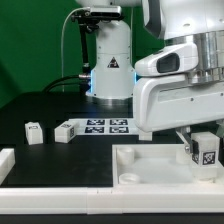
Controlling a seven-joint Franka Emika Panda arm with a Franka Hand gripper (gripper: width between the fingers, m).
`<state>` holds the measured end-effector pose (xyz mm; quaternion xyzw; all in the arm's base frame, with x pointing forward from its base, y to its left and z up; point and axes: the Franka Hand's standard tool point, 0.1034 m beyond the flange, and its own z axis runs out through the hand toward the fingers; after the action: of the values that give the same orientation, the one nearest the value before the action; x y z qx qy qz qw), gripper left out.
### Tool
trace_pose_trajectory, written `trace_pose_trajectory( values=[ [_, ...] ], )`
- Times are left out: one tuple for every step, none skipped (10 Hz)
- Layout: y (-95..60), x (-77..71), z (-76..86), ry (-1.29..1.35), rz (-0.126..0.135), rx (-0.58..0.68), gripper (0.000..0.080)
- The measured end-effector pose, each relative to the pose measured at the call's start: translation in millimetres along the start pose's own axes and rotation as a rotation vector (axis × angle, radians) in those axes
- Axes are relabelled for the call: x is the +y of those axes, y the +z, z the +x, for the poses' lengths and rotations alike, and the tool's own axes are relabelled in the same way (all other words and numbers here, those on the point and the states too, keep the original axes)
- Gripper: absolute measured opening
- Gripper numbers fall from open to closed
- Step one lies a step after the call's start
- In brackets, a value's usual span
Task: Assemble one leg
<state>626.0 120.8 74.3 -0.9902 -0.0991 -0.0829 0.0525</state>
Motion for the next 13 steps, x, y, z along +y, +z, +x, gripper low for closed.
trace_pose_trajectory(
  values=[
    [0.0,0.4,0.0,-0.001,0.000,0.000,0.0298],
    [-1.4,1.0,1.1,0.101,0.000,0.029,0.0298],
    [-1.6,2.5,-0.6,0.306,-0.004,0.032,0.0296],
    [-1.1,3.6,-1.0,0.464,-0.010,0.034,0.0296],
    [-0.2,4.7,-1.9,0.644,-0.013,0.035,0.0297],
    [-0.1,5.8,-2.1,0.778,-0.019,0.039,0.0297],
    [0.0,6.3,-2.2,0.855,-0.020,0.042,0.0297],
    [0.3,7.1,-2.8,1.063,-0.011,0.041,0.0297],
    [0.4,7.0,-3.4,1.198,-0.006,0.041,0.0297],
    [0.7,6.2,-4.1,1.295,0.001,0.037,0.0297],
    [1.3,4.9,-4.8,1.380,0.012,0.035,0.0297],
    [1.7,2.4,-4.8,1.468,0.024,0.028,0.0373],
    [1.8,2.0,-4.9,1.416,0.024,0.028,0.0509]
  ],
)
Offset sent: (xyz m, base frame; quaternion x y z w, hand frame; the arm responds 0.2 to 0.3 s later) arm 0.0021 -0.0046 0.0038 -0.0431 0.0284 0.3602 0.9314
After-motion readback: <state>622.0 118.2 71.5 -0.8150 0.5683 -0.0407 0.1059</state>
